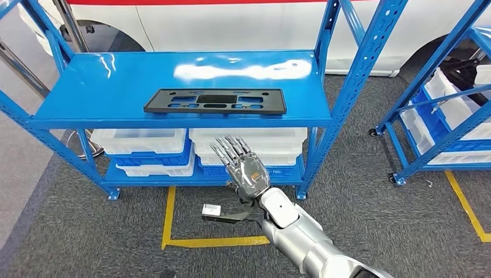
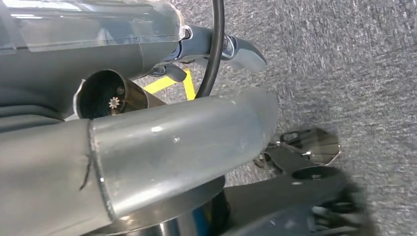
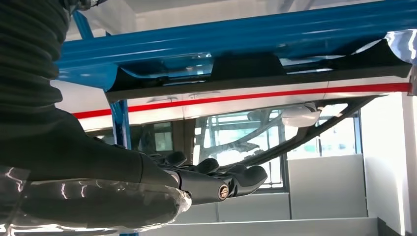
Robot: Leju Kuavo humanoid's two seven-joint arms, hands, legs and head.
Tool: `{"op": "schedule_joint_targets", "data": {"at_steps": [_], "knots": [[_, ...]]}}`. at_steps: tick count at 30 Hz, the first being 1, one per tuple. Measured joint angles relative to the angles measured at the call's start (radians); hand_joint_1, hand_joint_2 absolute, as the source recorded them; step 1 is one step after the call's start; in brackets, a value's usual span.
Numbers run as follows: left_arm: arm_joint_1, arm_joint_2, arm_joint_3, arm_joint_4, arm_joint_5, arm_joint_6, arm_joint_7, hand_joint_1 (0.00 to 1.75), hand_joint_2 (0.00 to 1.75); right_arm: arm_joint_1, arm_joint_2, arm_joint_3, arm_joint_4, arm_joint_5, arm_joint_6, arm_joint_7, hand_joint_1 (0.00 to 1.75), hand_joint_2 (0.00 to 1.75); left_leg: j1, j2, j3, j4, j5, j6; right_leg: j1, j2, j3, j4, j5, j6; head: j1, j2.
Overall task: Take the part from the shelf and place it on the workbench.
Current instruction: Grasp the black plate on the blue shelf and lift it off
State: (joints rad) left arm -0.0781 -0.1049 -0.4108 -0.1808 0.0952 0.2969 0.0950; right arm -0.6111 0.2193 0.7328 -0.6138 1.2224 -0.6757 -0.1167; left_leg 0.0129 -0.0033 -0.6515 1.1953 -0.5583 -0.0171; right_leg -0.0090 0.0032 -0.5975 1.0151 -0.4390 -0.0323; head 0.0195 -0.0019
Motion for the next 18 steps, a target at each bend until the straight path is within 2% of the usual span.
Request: {"op": "schedule_joint_targets", "data": {"at_steps": [1,2,3,4,5,6,7,8,12,13,14,16,17,18], "knots": [[0.001,0.000,0.000,0.000,0.000,0.000,0.000,0.00,0.00,0.001,0.000,0.000,0.000,-0.001,0.000,0.000,0.00,1.75,0.001,0.000,-0.036,0.062,-0.019,-0.003,0.000,0.000,0.002,0.001,-0.003,-0.001,0.000,0.000],[0.003,0.000,0.000,0.000,0.000,0.000,0.000,0.00,0.00,0.003,0.000,0.000,0.000,-0.002,0.001,0.000,0.00,1.75,0.002,0.000,-0.060,0.098,-0.021,-0.006,0.000,0.000,0.004,0.002,-0.006,-0.002,0.000,0.000],[0.004,0.000,0.000,0.000,0.000,0.000,0.000,0.00,0.00,0.004,0.000,0.000,0.000,-0.002,0.001,0.000,0.00,1.75,0.003,0.000,-0.066,0.096,-0.001,-0.007,0.000,0.001,0.006,0.004,-0.010,0.000,0.000,0.000],[0.004,0.000,0.000,0.000,0.000,0.000,0.000,0.00,0.00,0.005,0.000,0.000,0.000,-0.002,0.001,0.000,0.00,1.75,0.004,0.000,-0.053,0.056,0.035,-0.007,0.000,0.002,0.011,0.007,-0.015,0.002,0.000,0.000],[0.004,0.000,0.000,0.000,0.000,0.000,0.000,0.00,0.00,0.005,0.000,0.000,0.000,-0.003,0.001,0.000,0.00,1.75,0.005,0.001,-0.025,-0.013,0.078,-0.006,0.000,0.003,0.016,0.010,-0.021,0.005,0.000,0.000],[0.004,0.000,0.000,0.000,0.000,0.000,0.000,0.00,0.00,0.004,0.000,0.000,0.000,-0.003,0.001,0.000,0.00,1.75,0.005,0.001,0.004,-0.078,0.108,-0.005,0.001,0.003,0.019,0.014,-0.028,0.009,0.000,0.000],[0.003,0.000,0.000,0.000,0.000,0.000,0.000,0.00,0.00,0.004,0.000,0.000,0.000,-0.004,0.001,0.000,0.00,1.75,0.004,0.000,0.027,-0.129,0.124,-0.001,0.003,0.004,0.021,0.018,-0.033,0.014,0.000,0.000],[0.002,0.000,0.000,0.000,-0.001,0.000,0.000,0.00,0.00,0.003,0.000,0.000,0.000,-0.005,0.001,0.000,0.00,1.75,0.002,0.000,0.040,-0.157,0.127,0.004,0.005,0.004,0.020,0.020,-0.037,0.018,0.000,0.000],[0.002,0.000,0.000,0.000,-0.010,0.000,0.001,0.00,0.00,0.000,0.001,0.000,-0.002,-0.005,0.001,-0.001,0.00,1.75,0.003,-0.002,0.052,-0.173,0.118,0.028,0.005,0.003,0.015,0.033,-0.051,0.035,0.000,0.000],[0.002,0.000,0.000,0.000,-0.011,0.000,0.001,0.00,0.00,-0.002,0.001,0.000,-0.002,-0.005,0.001,-0.001,0.00,1.75,0.005,-0.002,0.056,-0.177,0.117,0.034,0.004,0.002,0.000,0.066,-0.069,0.040,0.000,0.000],[0.001,0.000,0.000,0.000,-0.012,0.000,0.001,0.00,0.00,-0.002,0.001,0.000,-0.002,-0.005,0.001,-0.001,0.00,1.75,0.006,-0.002,0.059,-0.178,0.115,0.040,0.002,0.002,-0.027,0.120,-0.094,0.044,0.000,0.000],[0.000,0.000,0.000,0.000,-0.012,0.000,0.001,0.00,0.00,0.000,0.000,0.000,-0.002,-0.005,0.001,-0.001,0.00,1.75,0.006,-0.002,0.065,-0.178,0.109,0.046,0.002,0.001,-0.105,0.256,-0.143,0.048,0.001,0.000],[0.001,0.000,0.000,0.000,-0.012,0.000,0.001,0.00,0.00,0.002,-0.001,0.000,-0.001,-0.005,0.001,-0.001,0.00,1.75,0.005,-0.002,0.068,-0.178,0.106,0.047,0.002,0.001,-0.135,0.300,-0.147,0.049,0.001,0.000],[0.002,0.000,0.000,0.000,-0.012,0.000,0.001,0.00,0.00,0.003,-0.001,0.000,-0.001,-0.005,0.001,-0.001,0.00,1.75,0.005,-0.002,0.074,-0.178,0.101,0.047,0.002,0.001,-0.148,0.307,-0.131,0.049,0.001,0.000]]}}
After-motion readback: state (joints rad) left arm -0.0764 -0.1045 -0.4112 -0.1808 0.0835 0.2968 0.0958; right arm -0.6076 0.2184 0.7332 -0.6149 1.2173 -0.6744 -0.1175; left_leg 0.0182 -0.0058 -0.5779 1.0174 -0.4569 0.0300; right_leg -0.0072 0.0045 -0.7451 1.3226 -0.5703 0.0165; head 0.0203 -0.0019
